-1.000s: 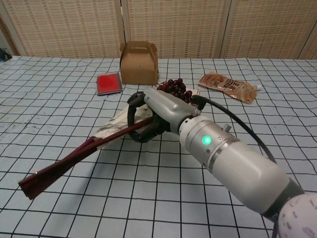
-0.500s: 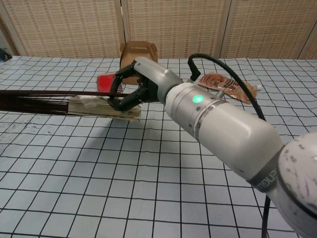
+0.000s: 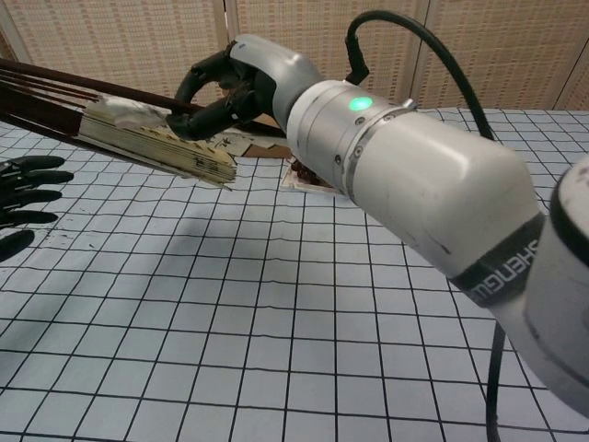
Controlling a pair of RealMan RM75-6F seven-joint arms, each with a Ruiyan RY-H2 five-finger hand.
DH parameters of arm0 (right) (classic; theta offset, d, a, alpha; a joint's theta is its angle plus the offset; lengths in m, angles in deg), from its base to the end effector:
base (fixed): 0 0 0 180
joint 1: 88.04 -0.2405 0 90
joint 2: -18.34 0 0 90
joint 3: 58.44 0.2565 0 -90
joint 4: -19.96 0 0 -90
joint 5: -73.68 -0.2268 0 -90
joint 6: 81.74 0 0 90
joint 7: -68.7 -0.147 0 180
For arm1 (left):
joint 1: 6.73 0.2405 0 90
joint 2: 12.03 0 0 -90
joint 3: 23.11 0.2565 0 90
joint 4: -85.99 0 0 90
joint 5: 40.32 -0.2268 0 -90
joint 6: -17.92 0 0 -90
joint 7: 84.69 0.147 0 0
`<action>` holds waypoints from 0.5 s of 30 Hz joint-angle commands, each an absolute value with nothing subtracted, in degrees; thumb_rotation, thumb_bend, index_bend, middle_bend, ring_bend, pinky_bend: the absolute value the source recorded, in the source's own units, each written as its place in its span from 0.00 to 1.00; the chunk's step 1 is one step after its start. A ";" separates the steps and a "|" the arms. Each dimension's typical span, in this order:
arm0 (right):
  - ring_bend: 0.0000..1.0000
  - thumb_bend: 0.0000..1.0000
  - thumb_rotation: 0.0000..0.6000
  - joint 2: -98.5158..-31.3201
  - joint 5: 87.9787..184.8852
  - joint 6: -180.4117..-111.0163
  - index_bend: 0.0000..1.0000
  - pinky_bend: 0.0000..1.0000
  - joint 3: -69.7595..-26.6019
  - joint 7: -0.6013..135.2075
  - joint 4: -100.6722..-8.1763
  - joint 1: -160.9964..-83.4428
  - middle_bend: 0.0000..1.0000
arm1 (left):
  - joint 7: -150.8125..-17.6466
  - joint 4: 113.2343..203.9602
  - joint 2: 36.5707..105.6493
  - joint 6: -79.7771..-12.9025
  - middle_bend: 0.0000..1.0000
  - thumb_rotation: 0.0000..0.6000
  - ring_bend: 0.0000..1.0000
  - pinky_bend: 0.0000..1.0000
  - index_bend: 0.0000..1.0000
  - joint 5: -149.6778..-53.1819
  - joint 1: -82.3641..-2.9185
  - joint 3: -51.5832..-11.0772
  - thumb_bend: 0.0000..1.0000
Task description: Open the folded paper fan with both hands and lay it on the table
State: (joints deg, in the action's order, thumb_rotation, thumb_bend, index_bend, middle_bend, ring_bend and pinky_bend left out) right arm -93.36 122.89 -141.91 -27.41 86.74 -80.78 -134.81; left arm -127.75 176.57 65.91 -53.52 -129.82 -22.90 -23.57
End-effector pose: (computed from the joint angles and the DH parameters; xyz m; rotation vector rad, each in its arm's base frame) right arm 0.0517 -0.2992 -0.0647 1.5412 -1.7127 1.5534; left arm -0.2547 0.2212 0.0273 -1.2850 -1.8030 -1.4852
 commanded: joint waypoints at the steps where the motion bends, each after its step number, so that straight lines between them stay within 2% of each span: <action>1: 0.00 0.55 1.00 -93.55 122.00 -142.44 0.72 0.05 -27.43 86.42 -81.05 -135.57 0.14 | -125.96 175.99 68.89 -53.60 0.00 1.00 0.00 0.09 0.00 -126.83 -23.57 -25.96 0.43; 6: 0.00 0.55 1.00 -93.56 121.20 -143.31 0.72 0.05 -27.88 85.87 -81.37 -136.49 0.14 | -122.36 173.20 73.80 -53.39 0.00 1.00 0.00 0.09 0.00 -122.80 -24.53 -28.95 0.44; 12: 0.00 0.55 1.00 -93.79 120.00 -143.97 0.72 0.05 -28.26 85.96 -81.15 -137.82 0.14 | -124.45 172.94 75.76 -52.78 0.00 1.00 0.00 0.09 0.01 -122.00 -25.32 -30.09 0.42; 15: 0.00 0.55 1.00 -94.30 119.61 -144.22 0.72 0.05 -28.49 85.74 -80.68 -138.62 0.14 | -126.36 174.00 75.78 -52.27 0.00 1.00 0.00 0.09 0.10 -121.97 -25.69 -30.39 0.42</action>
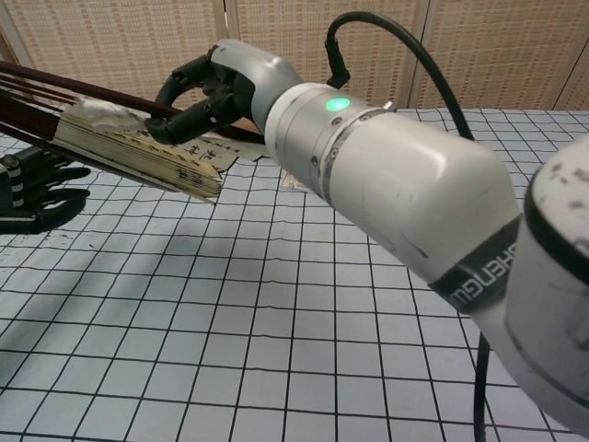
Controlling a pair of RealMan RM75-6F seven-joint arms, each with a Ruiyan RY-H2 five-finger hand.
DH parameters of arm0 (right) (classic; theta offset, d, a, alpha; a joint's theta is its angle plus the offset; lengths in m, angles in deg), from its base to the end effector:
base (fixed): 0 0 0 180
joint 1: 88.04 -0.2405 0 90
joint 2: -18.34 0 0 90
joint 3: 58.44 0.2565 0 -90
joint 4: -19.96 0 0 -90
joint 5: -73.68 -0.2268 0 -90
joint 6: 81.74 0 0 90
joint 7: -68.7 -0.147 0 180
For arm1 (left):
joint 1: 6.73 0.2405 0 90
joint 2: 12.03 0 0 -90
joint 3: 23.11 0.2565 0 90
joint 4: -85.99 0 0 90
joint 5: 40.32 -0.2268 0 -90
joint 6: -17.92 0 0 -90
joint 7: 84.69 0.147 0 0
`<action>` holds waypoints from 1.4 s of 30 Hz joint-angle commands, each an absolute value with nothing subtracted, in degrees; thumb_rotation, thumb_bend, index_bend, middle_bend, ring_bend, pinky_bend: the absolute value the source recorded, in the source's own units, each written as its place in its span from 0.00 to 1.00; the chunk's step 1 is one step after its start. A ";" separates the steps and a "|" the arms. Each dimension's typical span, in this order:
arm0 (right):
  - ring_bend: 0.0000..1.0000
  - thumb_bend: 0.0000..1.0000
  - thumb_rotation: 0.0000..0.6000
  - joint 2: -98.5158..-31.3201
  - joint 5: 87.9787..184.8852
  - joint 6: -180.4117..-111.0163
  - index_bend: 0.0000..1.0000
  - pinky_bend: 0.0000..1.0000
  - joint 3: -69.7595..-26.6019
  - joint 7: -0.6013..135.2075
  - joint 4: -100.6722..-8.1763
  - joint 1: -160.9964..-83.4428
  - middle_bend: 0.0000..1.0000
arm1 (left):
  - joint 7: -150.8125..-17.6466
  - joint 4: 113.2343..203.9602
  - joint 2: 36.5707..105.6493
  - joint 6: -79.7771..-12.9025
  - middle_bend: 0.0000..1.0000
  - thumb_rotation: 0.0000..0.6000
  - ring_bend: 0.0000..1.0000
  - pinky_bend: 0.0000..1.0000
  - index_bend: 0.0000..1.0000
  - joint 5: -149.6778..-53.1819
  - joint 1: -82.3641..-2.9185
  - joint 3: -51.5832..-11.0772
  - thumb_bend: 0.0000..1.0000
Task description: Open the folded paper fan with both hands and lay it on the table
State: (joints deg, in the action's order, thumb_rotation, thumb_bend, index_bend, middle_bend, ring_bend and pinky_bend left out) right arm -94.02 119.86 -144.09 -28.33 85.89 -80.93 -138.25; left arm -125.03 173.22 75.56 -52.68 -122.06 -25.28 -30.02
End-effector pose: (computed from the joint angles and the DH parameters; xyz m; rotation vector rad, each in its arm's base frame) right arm 0.0626 -0.2923 -0.0714 1.5502 -1.7560 1.5408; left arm -0.2308 0.2559 -0.0029 -1.1095 -1.8106 -1.5967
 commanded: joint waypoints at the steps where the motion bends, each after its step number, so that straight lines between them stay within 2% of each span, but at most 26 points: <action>1: 0.00 0.55 1.00 -94.42 119.48 -144.25 0.72 0.05 -28.59 85.65 -80.59 -138.79 0.14 | -126.53 174.00 76.09 -52.44 0.00 1.00 0.00 0.09 0.15 -121.71 -25.70 -30.68 0.42; 9: 0.00 0.55 1.00 -94.56 119.44 -144.91 0.72 0.05 -29.42 84.92 -79.76 -139.55 0.14 | -126.18 175.33 78.56 -53.30 0.01 1.00 0.00 0.09 0.51 -116.68 -25.07 -33.59 0.42; 13: 0.00 0.55 1.00 -94.30 119.08 -145.14 0.72 0.05 -29.70 84.92 -79.37 -139.74 0.14 | -126.06 177.08 78.55 -52.92 0.08 1.00 0.00 0.08 0.64 -113.53 -24.74 -35.34 0.43; 19: 0.00 0.55 1.00 -93.39 119.31 -145.57 0.72 0.05 -29.55 84.55 -80.02 -139.85 0.14 | -124.83 177.57 79.16 -53.22 0.17 1.00 0.00 0.08 0.76 -111.58 -24.47 -36.79 0.47; 27: 0.00 0.55 1.00 -91.33 119.54 -146.34 0.72 0.05 -29.41 84.21 -81.17 -139.41 0.14 | -124.09 176.00 79.80 -54.75 0.23 1.00 0.01 0.08 0.83 -110.40 -23.67 -38.38 0.50; 42: 0.00 0.55 1.00 -83.18 121.07 -148.39 0.72 0.05 -30.67 85.75 -87.39 -136.93 0.14 | -125.10 172.39 80.74 -56.02 0.24 1.00 0.02 0.09 0.81 -108.07 -22.57 -41.69 0.50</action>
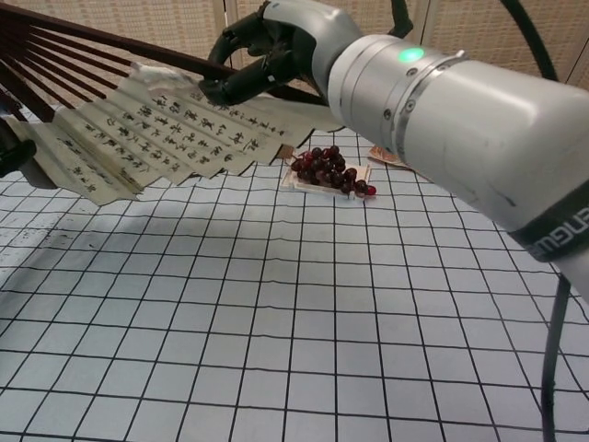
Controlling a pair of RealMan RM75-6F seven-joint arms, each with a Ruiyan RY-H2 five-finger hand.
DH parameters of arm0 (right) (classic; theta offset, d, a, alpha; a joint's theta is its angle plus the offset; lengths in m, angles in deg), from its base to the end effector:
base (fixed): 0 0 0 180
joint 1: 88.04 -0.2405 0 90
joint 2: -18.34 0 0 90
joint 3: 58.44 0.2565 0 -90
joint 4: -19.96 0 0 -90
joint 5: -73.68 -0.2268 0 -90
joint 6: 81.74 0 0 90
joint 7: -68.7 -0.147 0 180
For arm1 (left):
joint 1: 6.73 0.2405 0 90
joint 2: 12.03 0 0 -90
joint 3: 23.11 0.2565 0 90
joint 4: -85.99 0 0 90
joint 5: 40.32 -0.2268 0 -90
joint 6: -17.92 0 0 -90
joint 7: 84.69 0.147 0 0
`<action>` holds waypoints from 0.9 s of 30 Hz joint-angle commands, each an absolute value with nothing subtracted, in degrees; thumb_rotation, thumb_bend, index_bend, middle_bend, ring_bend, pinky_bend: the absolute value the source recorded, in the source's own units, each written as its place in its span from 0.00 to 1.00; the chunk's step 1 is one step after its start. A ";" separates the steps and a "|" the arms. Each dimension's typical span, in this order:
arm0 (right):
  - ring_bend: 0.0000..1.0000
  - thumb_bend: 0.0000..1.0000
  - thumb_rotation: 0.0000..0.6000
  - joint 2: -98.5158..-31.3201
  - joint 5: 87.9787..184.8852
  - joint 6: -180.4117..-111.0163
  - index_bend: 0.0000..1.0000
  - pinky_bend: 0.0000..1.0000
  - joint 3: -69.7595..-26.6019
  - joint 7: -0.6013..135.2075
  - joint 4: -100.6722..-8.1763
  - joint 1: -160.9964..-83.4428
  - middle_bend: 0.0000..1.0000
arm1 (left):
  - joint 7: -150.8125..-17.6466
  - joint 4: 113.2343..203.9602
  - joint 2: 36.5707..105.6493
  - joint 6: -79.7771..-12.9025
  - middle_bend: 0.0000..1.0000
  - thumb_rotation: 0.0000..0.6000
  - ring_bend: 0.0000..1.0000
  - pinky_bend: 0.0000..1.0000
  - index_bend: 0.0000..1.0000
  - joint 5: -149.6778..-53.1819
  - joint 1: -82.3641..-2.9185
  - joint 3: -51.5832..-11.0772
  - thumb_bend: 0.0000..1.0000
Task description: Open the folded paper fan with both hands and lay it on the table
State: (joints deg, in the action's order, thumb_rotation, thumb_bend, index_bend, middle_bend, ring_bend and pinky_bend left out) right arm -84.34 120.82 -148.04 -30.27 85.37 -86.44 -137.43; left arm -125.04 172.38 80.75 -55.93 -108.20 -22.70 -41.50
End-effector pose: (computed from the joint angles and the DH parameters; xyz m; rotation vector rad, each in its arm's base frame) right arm 0.0373 -0.3078 -0.0300 1.5274 -1.6102 1.5548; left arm -0.2467 0.2863 0.0158 -0.5903 -1.7606 -1.7192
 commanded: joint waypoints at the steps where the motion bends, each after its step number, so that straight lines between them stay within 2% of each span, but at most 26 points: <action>1: 0.00 0.55 1.00 -82.53 121.31 -148.56 0.72 0.05 -30.88 85.87 -87.78 -136.72 0.14 | -125.04 172.37 80.72 -56.10 0.24 1.00 0.02 0.09 0.80 -108.06 -22.51 -41.84 0.50; 17: 0.00 0.55 1.00 -73.74 126.76 -149.83 0.72 0.05 -34.58 85.87 -91.79 -133.29 0.14 | -125.30 168.48 81.20 -56.43 0.23 1.00 0.02 0.09 0.78 -107.73 -22.03 -43.30 0.49; 27: 0.00 0.55 1.00 -70.34 134.26 -151.08 0.71 0.06 -38.34 82.57 -92.48 -130.27 0.14 | -125.31 166.30 82.05 -57.60 0.19 1.00 0.02 0.09 0.62 -110.08 -21.73 -42.32 0.47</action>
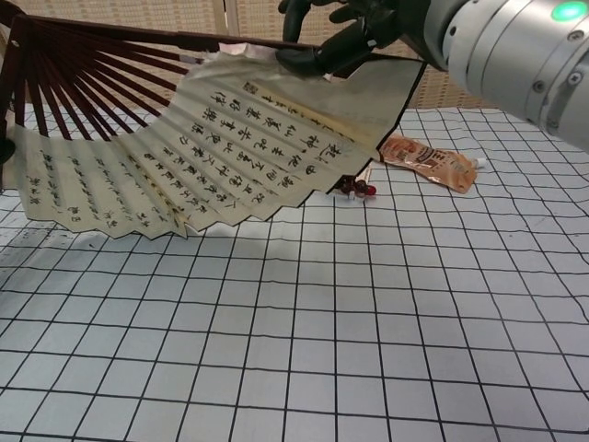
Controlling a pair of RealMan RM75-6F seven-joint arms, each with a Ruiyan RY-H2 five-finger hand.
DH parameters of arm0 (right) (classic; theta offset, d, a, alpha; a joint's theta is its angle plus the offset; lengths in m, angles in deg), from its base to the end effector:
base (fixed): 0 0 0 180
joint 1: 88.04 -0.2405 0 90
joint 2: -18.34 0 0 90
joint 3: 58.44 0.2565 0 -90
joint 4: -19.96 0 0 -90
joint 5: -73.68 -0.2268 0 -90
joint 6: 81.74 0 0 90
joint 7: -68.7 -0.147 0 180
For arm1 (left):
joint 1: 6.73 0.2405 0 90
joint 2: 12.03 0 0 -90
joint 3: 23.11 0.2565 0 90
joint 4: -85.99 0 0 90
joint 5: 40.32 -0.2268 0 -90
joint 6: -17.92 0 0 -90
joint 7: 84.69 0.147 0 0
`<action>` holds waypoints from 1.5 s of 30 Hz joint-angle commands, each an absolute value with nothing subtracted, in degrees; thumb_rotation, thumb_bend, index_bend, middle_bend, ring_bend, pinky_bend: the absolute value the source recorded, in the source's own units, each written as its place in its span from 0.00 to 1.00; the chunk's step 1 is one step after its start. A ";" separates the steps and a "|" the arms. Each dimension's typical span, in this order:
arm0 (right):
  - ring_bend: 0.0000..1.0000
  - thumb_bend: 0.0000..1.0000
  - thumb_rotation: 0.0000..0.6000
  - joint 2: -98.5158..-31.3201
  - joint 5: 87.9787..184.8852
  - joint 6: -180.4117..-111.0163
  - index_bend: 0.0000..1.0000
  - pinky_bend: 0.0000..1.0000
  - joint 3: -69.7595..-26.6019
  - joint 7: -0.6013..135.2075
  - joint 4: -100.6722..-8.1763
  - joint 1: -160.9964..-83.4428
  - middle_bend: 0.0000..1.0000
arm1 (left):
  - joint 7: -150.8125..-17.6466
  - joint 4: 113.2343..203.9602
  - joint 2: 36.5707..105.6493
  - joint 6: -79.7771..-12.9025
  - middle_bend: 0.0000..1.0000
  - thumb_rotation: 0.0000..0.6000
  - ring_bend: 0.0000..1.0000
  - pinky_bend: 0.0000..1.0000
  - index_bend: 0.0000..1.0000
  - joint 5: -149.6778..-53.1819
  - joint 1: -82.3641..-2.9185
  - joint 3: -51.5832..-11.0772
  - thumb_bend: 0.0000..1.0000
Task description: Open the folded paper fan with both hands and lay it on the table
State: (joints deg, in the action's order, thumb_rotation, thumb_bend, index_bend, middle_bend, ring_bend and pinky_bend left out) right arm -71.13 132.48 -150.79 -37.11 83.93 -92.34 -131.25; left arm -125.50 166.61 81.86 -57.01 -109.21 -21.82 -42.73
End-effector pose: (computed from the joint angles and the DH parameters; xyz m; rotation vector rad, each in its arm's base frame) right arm -0.0132 -0.3049 0.0193 1.5892 -1.3251 1.5466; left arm -0.2700 0.2900 0.0232 -0.5833 -1.6578 -1.7025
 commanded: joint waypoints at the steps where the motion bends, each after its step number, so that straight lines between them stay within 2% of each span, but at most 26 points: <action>1: 0.00 0.55 1.00 -70.15 134.68 -151.02 0.71 0.06 -38.67 82.23 -92.48 -130.06 0.14 | -125.34 166.29 82.09 -57.76 0.19 1.00 0.01 0.09 0.60 -110.41 -21.69 -42.18 0.47; 7: 0.00 0.55 1.00 -68.81 137.05 -150.20 0.71 0.06 -41.37 81.11 -93.40 -128.82 0.14 | -125.81 167.87 81.56 -59.41 0.16 1.00 0.01 0.09 0.47 -113.20 -20.98 -40.82 0.48; 10: 0.00 0.55 1.00 -67.90 139.42 -150.29 0.71 0.06 -43.81 81.34 -94.39 -127.74 0.14 | -125.36 168.29 81.35 -61.94 0.14 1.00 0.00 0.09 0.38 -116.43 -20.13 -39.03 0.47; 12: 0.00 0.55 1.00 -67.22 141.43 -150.66 0.71 0.06 -45.48 81.46 -94.97 -126.86 0.14 | -124.43 167.46 81.66 -63.74 0.13 1.00 0.00 0.09 0.35 -118.60 -19.70 -37.75 0.47; 22: 0.00 0.55 1.00 -63.34 153.73 -152.69 0.70 0.06 -56.46 83.29 -94.82 -121.14 0.14 | -121.31 153.39 87.85 -69.06 0.07 1.00 0.00 0.08 0.16 -125.98 -18.79 -31.37 0.47; 28: 0.00 0.55 1.00 -64.32 159.25 -154.27 0.70 0.06 -58.30 85.11 -92.11 -119.53 0.14 | -120.70 146.19 91.15 -70.39 0.05 1.00 0.00 0.08 0.03 -128.76 -19.33 -29.27 0.47; 30: 0.00 0.55 1.00 -64.50 160.42 -154.48 0.70 0.06 -58.53 86.14 -91.55 -119.27 0.14 | -120.21 143.94 91.91 -70.46 0.04 1.00 0.00 0.08 0.00 -129.38 -19.52 -28.67 0.47; 37: 0.00 0.55 1.00 -64.01 163.63 -154.39 0.65 0.06 -60.99 91.22 -88.96 -117.54 0.14 | -121.29 135.35 94.20 -69.57 0.00 1.00 0.00 0.08 0.00 -129.55 -19.24 -26.95 0.48; 39: 0.00 0.55 1.00 -63.76 163.65 -153.93 0.62 0.06 -62.03 92.67 -87.73 -116.89 0.14 | -122.17 134.38 94.31 -69.23 0.00 1.00 0.00 0.08 0.00 -129.20 -19.11 -26.90 0.48; 41: 0.00 0.55 1.00 -63.55 163.14 -153.11 0.53 0.06 -63.06 93.84 -86.22 -116.21 0.14 | -122.30 133.37 94.08 -69.08 0.00 1.00 0.00 0.08 0.00 -129.43 -18.94 -26.31 0.48; 42: 0.00 0.55 1.00 -63.51 162.72 -152.74 0.44 0.06 -63.34 94.24 -85.62 -115.94 0.13 | -122.18 132.87 93.96 -69.05 0.00 1.00 0.00 0.08 0.00 -129.67 -18.87 -25.93 0.48; 44: 0.00 0.55 1.00 -63.52 162.53 -152.57 0.33 0.05 -63.38 94.40 -85.39 -115.83 0.11 | -122.19 132.64 93.90 -69.06 0.00 1.00 0.00 0.08 0.00 -129.78 -18.84 -25.77 0.48; 45: 0.00 0.54 1.00 -63.50 162.32 -152.41 0.23 0.04 -63.43 94.52 -85.23 -115.77 0.08 | -122.15 132.48 93.87 -69.05 0.00 1.00 0.00 0.08 0.00 -129.84 -18.83 -25.67 0.48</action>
